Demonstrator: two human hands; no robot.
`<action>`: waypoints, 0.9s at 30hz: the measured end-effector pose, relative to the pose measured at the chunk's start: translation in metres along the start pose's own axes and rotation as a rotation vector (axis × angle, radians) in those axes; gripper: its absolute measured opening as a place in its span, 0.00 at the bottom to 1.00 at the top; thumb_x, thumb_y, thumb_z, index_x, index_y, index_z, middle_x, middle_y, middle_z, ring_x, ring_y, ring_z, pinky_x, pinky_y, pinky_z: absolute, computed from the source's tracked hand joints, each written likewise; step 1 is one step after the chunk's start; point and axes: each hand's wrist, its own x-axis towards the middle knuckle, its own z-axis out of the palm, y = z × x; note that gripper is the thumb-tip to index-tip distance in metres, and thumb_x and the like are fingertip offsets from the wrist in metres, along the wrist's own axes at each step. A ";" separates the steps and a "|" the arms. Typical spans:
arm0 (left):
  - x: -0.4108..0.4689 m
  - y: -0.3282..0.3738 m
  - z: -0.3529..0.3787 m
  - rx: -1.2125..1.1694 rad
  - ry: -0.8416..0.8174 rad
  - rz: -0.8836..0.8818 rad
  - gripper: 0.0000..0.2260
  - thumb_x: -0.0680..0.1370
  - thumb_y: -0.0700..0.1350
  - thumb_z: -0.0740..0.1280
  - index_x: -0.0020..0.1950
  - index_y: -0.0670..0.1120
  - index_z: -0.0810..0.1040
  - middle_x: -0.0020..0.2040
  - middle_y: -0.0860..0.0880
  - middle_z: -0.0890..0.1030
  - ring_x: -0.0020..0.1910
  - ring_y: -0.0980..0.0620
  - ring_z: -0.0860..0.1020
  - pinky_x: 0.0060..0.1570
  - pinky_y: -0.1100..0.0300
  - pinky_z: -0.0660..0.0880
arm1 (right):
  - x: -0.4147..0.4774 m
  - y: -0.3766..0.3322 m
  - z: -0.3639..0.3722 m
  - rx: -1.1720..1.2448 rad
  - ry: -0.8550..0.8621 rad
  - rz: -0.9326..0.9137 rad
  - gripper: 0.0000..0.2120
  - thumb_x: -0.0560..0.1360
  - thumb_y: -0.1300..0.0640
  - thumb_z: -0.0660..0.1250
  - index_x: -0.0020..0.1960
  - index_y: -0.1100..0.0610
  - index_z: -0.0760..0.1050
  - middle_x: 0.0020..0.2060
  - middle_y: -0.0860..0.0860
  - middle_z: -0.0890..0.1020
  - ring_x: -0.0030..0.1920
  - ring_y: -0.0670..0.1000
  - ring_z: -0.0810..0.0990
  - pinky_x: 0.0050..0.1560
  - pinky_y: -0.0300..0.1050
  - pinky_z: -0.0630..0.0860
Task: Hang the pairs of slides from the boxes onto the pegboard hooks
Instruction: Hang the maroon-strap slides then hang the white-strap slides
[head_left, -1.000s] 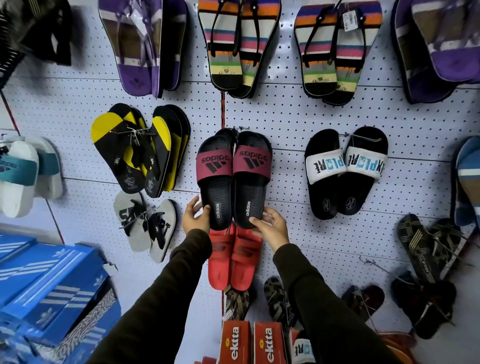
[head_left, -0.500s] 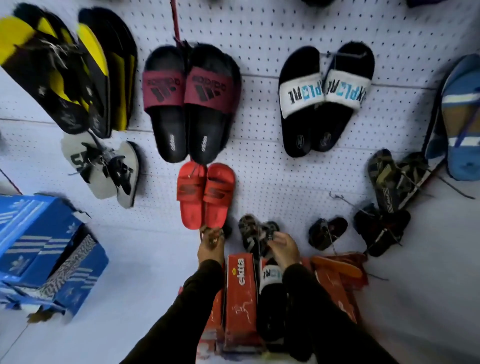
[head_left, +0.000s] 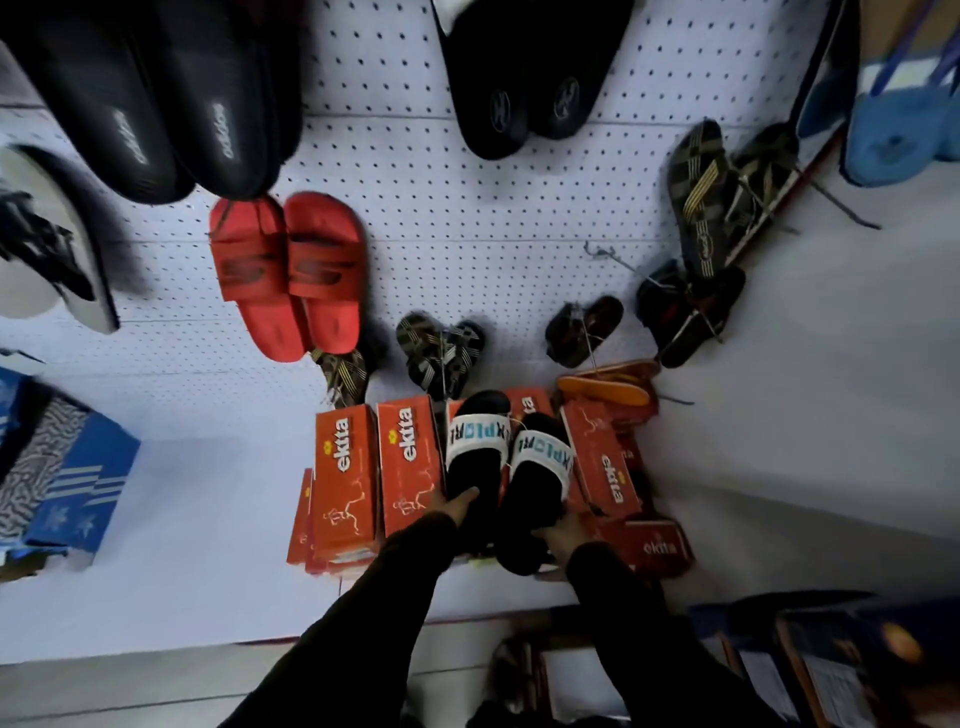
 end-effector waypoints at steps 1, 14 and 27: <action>0.002 -0.002 0.003 -0.013 0.010 -0.006 0.32 0.76 0.46 0.68 0.77 0.41 0.59 0.75 0.39 0.67 0.73 0.38 0.67 0.74 0.46 0.61 | 0.003 0.005 0.000 0.055 -0.008 0.006 0.27 0.80 0.62 0.64 0.75 0.48 0.62 0.69 0.59 0.75 0.59 0.63 0.78 0.58 0.64 0.77; -0.019 0.008 -0.009 0.047 0.117 0.127 0.21 0.77 0.41 0.67 0.70 0.38 0.72 0.65 0.37 0.77 0.64 0.39 0.77 0.65 0.50 0.73 | -0.012 -0.001 -0.016 0.291 0.023 -0.185 0.24 0.74 0.75 0.65 0.67 0.60 0.74 0.63 0.62 0.79 0.56 0.63 0.81 0.55 0.60 0.78; -0.107 0.118 -0.032 -0.290 0.173 0.740 0.18 0.78 0.31 0.63 0.67 0.29 0.70 0.59 0.36 0.77 0.50 0.50 0.77 0.47 0.70 0.77 | -0.111 -0.116 -0.023 0.386 0.040 -0.828 0.31 0.72 0.77 0.65 0.72 0.59 0.70 0.62 0.62 0.81 0.66 0.64 0.78 0.64 0.66 0.76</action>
